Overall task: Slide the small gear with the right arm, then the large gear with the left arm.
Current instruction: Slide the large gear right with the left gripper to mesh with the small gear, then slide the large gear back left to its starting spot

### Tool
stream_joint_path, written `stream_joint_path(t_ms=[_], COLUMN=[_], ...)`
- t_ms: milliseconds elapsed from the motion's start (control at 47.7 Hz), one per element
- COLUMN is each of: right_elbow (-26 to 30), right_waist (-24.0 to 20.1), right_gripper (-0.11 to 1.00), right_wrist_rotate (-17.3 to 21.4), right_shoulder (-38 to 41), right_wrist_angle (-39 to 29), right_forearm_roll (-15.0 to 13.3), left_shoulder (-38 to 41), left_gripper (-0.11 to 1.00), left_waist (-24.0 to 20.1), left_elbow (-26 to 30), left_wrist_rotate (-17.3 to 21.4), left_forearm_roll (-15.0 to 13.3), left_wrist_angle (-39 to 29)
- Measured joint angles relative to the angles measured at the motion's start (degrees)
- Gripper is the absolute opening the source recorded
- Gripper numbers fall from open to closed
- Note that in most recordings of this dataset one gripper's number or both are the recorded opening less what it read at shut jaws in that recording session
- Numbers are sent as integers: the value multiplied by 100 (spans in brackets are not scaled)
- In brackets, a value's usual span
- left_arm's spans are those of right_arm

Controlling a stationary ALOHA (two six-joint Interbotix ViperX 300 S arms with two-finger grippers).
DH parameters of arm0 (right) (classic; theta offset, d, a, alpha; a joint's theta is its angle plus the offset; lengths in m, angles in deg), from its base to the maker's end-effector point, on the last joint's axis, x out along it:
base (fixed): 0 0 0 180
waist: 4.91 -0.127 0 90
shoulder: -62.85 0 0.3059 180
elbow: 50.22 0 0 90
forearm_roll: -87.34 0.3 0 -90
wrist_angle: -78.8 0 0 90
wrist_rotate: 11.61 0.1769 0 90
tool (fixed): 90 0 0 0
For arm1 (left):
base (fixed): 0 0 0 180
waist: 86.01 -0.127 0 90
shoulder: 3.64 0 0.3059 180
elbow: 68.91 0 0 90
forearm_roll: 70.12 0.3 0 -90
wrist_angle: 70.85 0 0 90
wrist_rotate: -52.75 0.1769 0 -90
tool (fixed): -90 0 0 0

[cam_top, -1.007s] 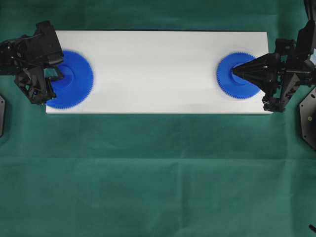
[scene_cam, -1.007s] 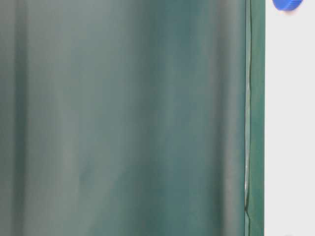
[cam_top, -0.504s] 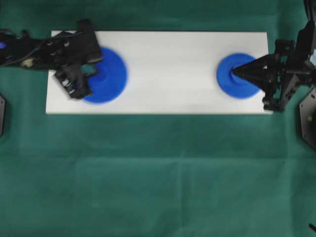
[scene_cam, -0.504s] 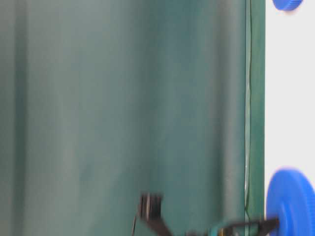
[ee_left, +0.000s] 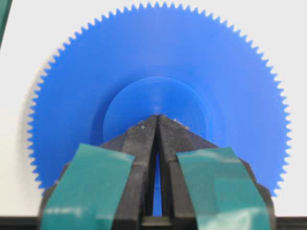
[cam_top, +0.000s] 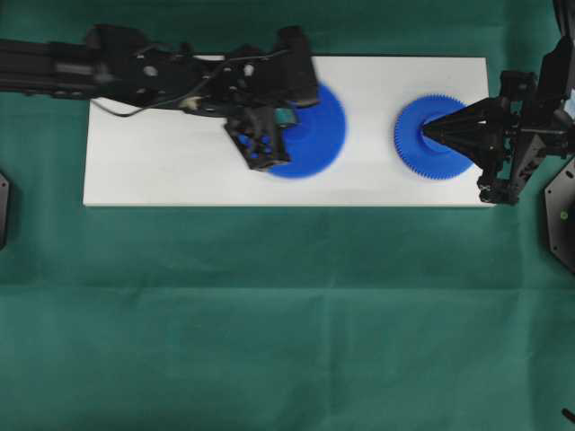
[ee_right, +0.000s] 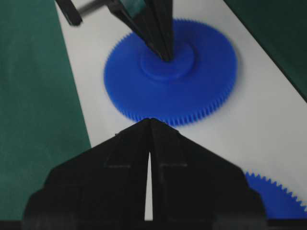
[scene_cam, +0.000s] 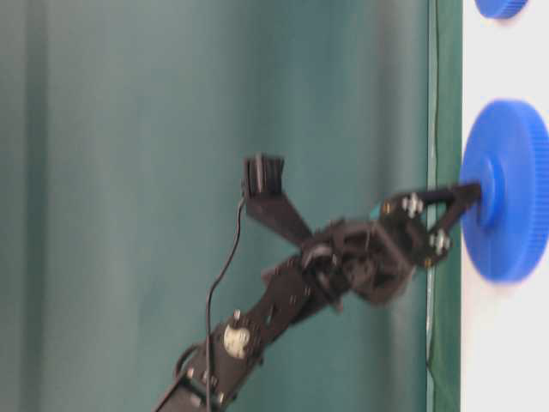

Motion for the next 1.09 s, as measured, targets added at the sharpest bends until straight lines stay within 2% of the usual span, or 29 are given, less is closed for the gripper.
stream_joint_path(t_ms=[147,483,629,1091], right_elbow=[-9,-105,-132,-149], right_waist=[0,0,-9,-9], right_gripper=[50,50,50,50], right_wrist_rotate=[-9,-35,-35,-44], right_shoulder=[-79,-264,-308,-325], right_wrist_angle=[0,0,0,-9], right_forearm_roll=[9,0,0,0], left_shoulder=[378,914,993,976], left_gripper=[0,0,0,0], left_waist=[97,220,229,237], left_elbow=[589,1547,1688,1635], left_wrist_rotate=[141,158,176,176], left_forearm_roll=[0,0,0,0], left_wrist_angle=[-35,-299,-404,-404])
